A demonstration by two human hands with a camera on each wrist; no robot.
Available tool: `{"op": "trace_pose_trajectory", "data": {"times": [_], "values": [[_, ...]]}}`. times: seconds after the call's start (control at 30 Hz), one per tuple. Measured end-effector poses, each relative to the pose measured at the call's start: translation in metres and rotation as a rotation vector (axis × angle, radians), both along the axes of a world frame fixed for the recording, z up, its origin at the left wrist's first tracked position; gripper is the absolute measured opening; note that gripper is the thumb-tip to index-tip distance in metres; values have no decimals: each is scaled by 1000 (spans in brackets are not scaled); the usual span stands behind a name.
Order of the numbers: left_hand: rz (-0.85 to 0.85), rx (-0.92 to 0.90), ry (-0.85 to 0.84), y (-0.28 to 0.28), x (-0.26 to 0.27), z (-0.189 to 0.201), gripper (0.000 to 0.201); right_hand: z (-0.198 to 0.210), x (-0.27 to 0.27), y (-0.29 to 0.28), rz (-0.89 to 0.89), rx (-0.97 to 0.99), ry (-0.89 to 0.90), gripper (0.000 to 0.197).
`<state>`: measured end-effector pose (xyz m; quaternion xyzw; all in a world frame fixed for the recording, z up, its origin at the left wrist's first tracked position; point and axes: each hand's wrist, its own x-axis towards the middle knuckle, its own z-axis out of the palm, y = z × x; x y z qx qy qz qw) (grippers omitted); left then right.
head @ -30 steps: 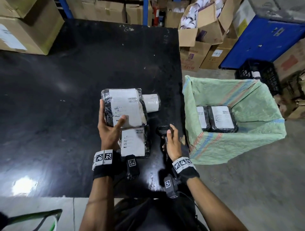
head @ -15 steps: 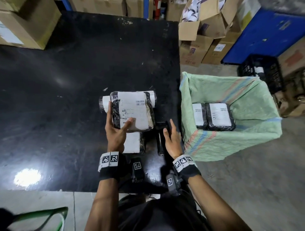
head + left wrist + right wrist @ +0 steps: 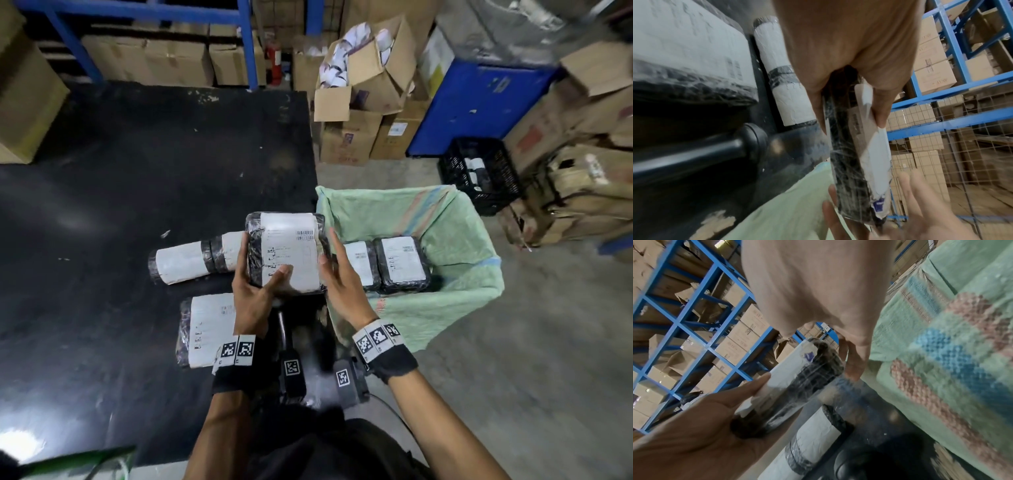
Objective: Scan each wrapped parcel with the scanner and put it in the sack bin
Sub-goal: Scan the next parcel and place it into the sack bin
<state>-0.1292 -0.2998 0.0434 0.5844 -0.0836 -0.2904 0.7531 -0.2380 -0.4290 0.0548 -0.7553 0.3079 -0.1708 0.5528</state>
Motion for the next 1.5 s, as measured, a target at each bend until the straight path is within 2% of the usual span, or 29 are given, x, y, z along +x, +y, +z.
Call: {"op": "trace_pose_trajectory", "data": {"times": [0.37, 0.57, 0.67, 0.8, 0.9, 1.0, 1.1, 1.33, 1.5], "values": [[-165, 42, -117, -75, -8, 23, 93, 9, -15, -63, -75, 33, -137, 62], [-367, 185, -286, -115, -4, 10, 74, 4, -33, -122, -113, 90, -81, 65], [-417, 357, -372, -123, -3, -4, 67, -3, -48, -154, -79, 98, 16, 64], [-470, 644, -702, -133, -9, -28, 70, -19, -66, -196, -55, 106, 217, 65], [-497, 739, -800, -141, -23, -44, 67, -29, -69, -219, -17, 129, 407, 66], [-506, 790, -905, -147, -27, -69, 74, -34, -60, -239, 73, 131, 668, 65], [-487, 786, -899, -149, -33, -80, 77, -53, -43, -256, 136, 133, 775, 67], [-432, 786, -827, -149, -41, -82, 78, -132, -18, -260, 91, 219, 714, 72], [-377, 779, -818, -150, -44, -83, 88, -168, -10, -242, -8, 267, 619, 74]]}}
